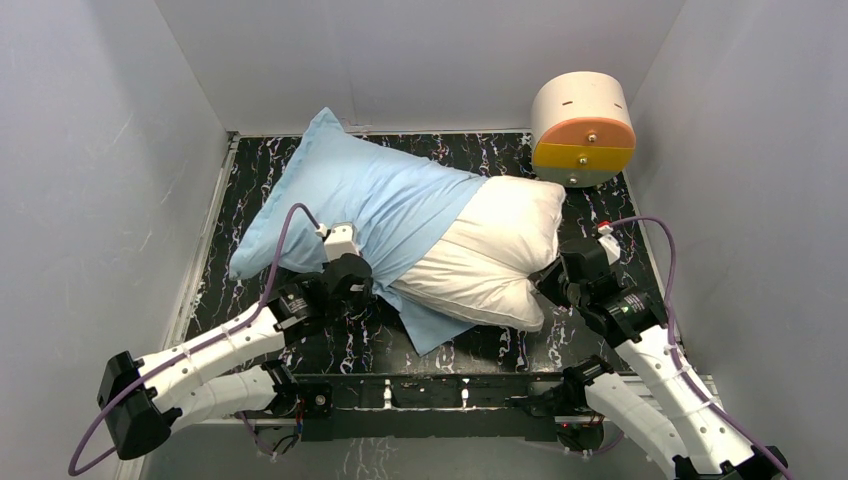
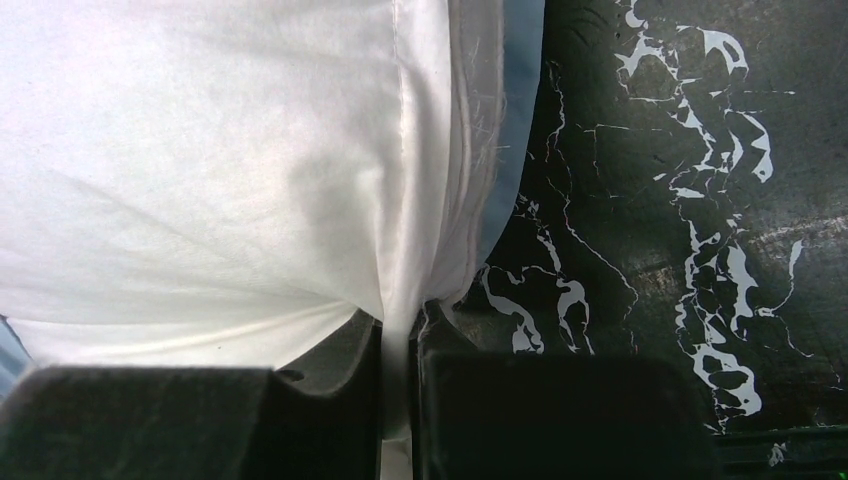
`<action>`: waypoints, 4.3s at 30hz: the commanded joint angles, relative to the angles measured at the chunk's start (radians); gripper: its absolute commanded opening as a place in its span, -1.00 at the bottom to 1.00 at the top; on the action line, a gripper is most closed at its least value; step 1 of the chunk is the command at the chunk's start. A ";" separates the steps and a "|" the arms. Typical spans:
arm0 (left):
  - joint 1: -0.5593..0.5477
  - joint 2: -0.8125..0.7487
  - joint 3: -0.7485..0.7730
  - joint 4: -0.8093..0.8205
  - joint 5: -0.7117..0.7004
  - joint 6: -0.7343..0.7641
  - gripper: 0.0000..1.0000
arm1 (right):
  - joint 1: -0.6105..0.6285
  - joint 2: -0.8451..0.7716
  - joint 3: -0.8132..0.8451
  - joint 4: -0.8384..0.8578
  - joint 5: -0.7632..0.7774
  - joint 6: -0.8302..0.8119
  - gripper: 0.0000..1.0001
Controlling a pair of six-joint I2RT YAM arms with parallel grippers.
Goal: Remove the pillowcase from the pillow
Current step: Remove the pillow from the pillowcase.
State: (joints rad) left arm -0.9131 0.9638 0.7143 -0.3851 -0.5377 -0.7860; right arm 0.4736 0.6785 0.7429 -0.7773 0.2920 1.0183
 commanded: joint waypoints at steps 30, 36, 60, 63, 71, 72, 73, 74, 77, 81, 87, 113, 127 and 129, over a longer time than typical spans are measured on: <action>0.036 -0.108 -0.061 -0.064 0.165 0.126 -0.33 | -0.020 0.568 0.117 0.363 -0.415 -0.209 0.16; 0.036 -0.097 0.169 -0.010 0.246 0.323 0.54 | -0.020 0.445 -0.334 0.642 -0.516 -0.098 0.09; 0.228 1.352 1.619 -0.439 0.762 0.850 0.97 | -0.022 0.255 -0.464 0.579 -0.426 -0.095 0.14; 0.233 1.378 1.608 -0.532 0.786 0.896 0.49 | -0.024 0.228 -0.416 0.511 -0.386 -0.121 0.23; 0.299 1.148 1.351 -0.344 0.675 0.797 -1.00 | -0.028 0.188 -0.031 0.061 0.010 -0.190 0.72; 0.308 1.124 1.339 -0.325 0.659 0.769 -1.00 | -0.030 0.183 0.012 0.003 0.090 -0.165 0.77; 0.316 1.097 1.331 -0.307 0.649 0.749 -1.00 | -0.038 0.172 0.048 -0.037 0.158 -0.148 0.80; 0.323 1.076 1.321 -0.282 0.642 0.730 -1.00 | -0.050 0.159 0.069 -0.048 0.194 -0.145 0.84; 0.333 1.002 1.298 -0.235 0.642 0.690 -1.00 | -0.117 0.137 0.099 -0.037 0.193 -0.150 0.96; 0.334 0.896 1.235 -0.158 0.710 0.667 -1.00 | -0.240 0.169 0.111 0.062 -0.001 -0.193 0.97; 0.334 0.814 1.165 -0.114 0.755 0.645 -1.00 | -0.357 0.313 0.142 0.387 -0.501 -0.248 0.97; 0.543 0.560 1.026 -0.092 0.322 0.725 -1.00 | -0.513 0.197 0.002 0.607 -0.398 -0.258 -1.00; 0.543 0.509 0.926 0.006 0.673 0.704 -1.00 | -0.515 0.288 0.130 0.523 -0.463 -0.374 0.52; 0.543 0.502 0.916 0.020 0.680 0.696 -1.00 | -0.515 0.339 0.165 0.528 -0.507 -0.423 0.73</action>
State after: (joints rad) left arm -0.3851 1.5204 1.6276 -0.4694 0.0917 -0.1013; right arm -0.0353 0.9447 0.8272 -0.2459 -0.2077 0.6872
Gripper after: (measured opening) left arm 0.010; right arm 0.780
